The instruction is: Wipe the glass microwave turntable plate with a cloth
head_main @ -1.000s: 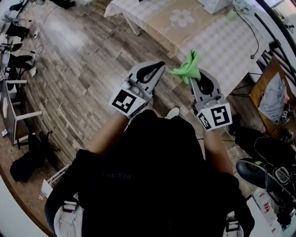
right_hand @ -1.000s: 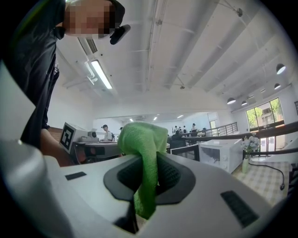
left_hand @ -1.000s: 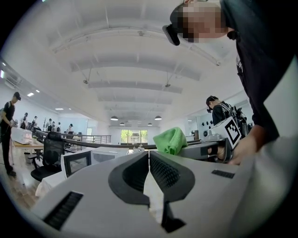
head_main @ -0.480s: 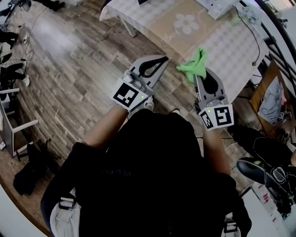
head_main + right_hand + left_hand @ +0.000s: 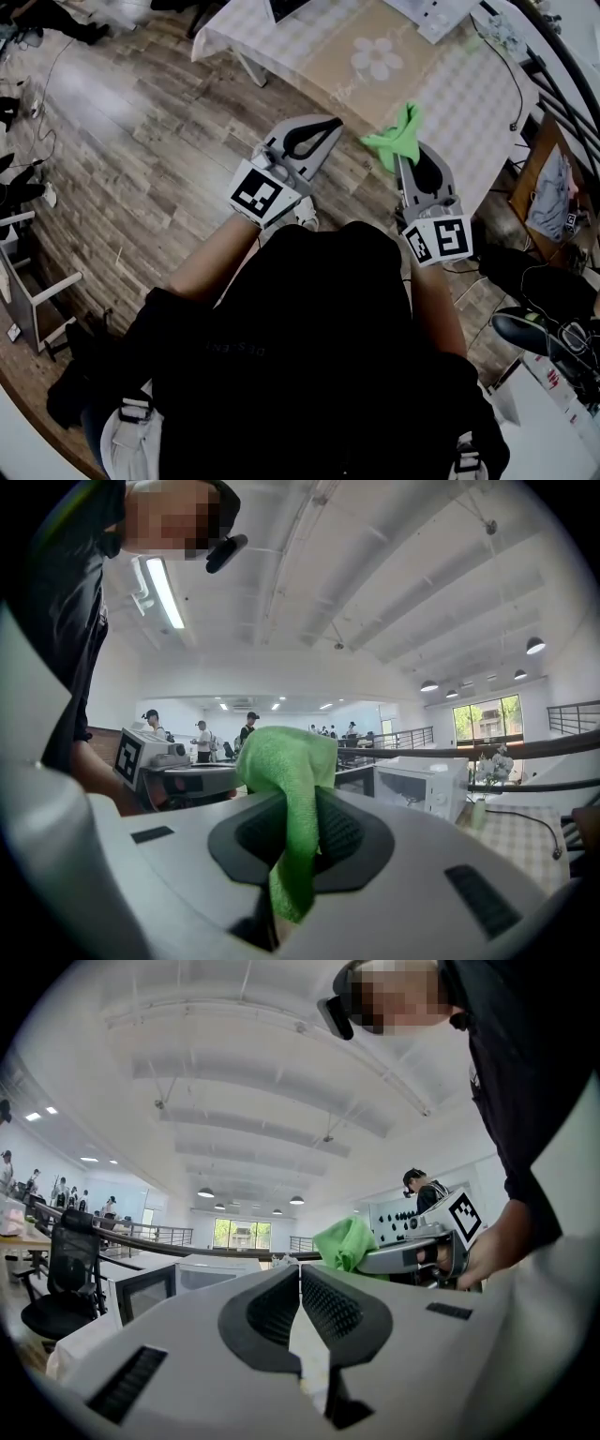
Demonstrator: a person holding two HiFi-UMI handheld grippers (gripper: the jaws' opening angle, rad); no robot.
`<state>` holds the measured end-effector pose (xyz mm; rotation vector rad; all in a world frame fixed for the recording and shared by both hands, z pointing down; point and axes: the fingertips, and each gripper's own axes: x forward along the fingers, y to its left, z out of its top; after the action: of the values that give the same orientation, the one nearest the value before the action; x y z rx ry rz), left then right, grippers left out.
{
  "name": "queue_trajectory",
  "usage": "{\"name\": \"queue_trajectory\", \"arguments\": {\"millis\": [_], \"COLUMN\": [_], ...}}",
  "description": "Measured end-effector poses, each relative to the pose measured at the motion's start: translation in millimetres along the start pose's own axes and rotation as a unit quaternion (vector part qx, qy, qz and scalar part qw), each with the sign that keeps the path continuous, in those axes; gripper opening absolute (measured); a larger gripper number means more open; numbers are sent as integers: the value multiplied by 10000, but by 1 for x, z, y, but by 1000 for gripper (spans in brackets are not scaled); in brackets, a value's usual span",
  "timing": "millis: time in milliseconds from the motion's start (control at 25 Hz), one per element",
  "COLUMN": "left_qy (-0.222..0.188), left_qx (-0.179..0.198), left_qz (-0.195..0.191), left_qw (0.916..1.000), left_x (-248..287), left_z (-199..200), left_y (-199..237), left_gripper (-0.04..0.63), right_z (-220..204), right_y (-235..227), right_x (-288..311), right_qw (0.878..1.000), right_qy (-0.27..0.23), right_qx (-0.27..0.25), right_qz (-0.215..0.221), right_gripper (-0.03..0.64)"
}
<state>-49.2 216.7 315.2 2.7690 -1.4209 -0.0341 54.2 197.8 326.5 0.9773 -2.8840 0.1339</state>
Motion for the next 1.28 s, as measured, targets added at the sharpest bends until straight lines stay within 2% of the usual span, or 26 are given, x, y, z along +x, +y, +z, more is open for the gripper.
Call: {"name": "queue_trajectory", "arguments": {"millis": [280,480,880,1280], "left_qy": [41,102,191,360], "left_qx": [-117,-118,13,38], "left_qz": [-136,-200,-264,-232], "left_qw": [9998,9997,9995,9991], "left_x": [6,29,111,205], "left_z": [-4,-9,-9,-9], "left_y": [27,45,98,146], "left_gripper": [21,21,21,21], "right_z": [-4,-7,-16,-53], "right_y": [-3,-28,-121,-210], "right_x": [21,40,106,173], "right_qw": [9997,9994,9986,9921], "right_qy": [97,91,364,1224], "right_qx": [129,211,268,262], "right_qz": [-176,-266,-285,-45], "right_gripper": [61,61,61,63]}}
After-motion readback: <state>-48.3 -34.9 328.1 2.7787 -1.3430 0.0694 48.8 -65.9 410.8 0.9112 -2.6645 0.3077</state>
